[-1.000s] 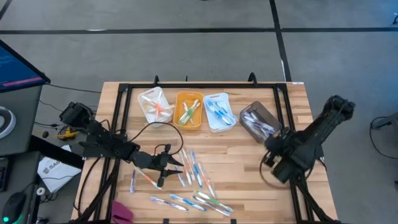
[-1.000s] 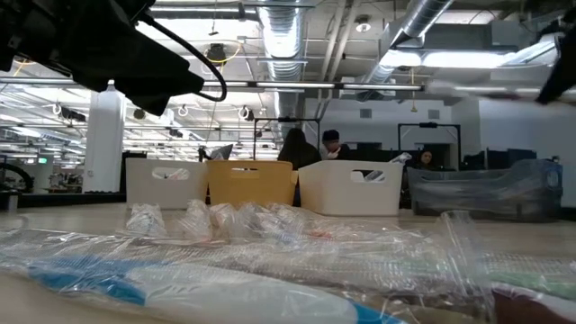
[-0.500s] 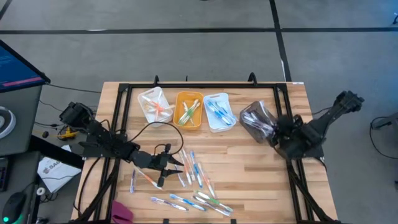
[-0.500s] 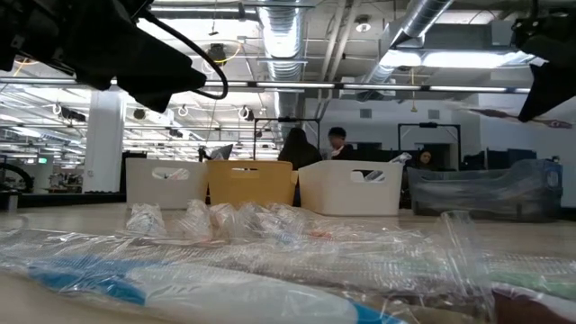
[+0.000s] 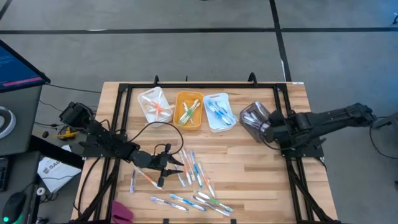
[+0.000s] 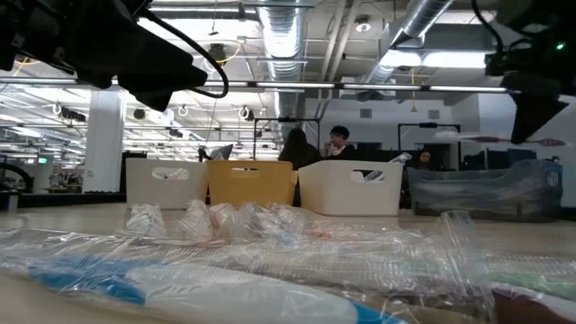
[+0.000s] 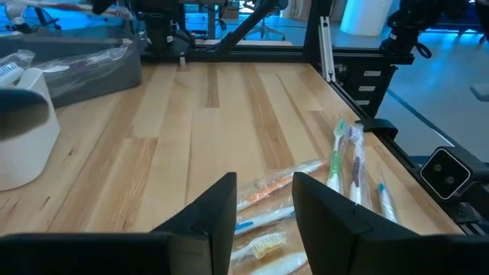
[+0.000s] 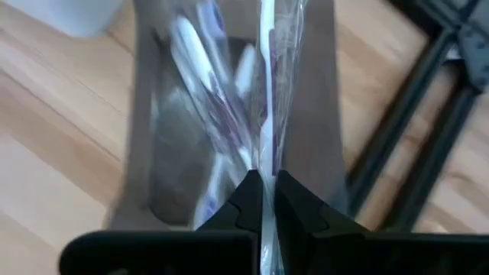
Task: Pick & Place Toothbrushes
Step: Put the white violet toothbrush into the black transparent bin
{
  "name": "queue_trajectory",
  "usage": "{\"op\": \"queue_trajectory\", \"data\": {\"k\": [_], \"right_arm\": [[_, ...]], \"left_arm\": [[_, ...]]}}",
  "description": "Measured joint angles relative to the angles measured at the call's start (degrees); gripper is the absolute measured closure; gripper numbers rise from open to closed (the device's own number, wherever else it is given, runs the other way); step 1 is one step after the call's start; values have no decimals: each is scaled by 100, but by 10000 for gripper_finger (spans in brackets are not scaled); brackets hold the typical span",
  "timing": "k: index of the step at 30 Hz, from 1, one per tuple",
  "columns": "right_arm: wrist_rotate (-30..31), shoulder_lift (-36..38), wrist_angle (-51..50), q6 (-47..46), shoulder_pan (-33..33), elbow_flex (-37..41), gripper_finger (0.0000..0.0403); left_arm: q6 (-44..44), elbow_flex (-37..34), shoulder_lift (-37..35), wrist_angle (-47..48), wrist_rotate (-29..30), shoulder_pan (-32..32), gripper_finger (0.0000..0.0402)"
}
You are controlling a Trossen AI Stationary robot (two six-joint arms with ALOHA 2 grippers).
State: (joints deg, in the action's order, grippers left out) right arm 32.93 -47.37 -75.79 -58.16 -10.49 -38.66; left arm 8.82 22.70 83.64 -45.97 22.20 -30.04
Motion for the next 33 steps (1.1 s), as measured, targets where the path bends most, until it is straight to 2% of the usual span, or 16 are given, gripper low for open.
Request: {"op": "queue_trajectory", "data": {"k": [5, 9, 20, 24, 33], "right_arm": [[-443, -51, 581, 536, 573, 206, 394], [-876, -166, 749, 590, 902, 307, 394], [-1202, -1152, 1134, 631, 1365, 340, 386], [-1209, -1498, 1336, 793, 1468, 346, 360], [-1215, -1768, 1389, 1061, 1518, 0, 257]], "left_arm": [[0, 0, 0, 2, 0, 0, 279], [0, 0, 0, 2, 0, 0, 279], [0, 0, 0, 2, 0, 1, 279], [0, 0, 0, 4, 0, 2, 279], [-2, 0, 0, 6, -2, 1, 279]]}}
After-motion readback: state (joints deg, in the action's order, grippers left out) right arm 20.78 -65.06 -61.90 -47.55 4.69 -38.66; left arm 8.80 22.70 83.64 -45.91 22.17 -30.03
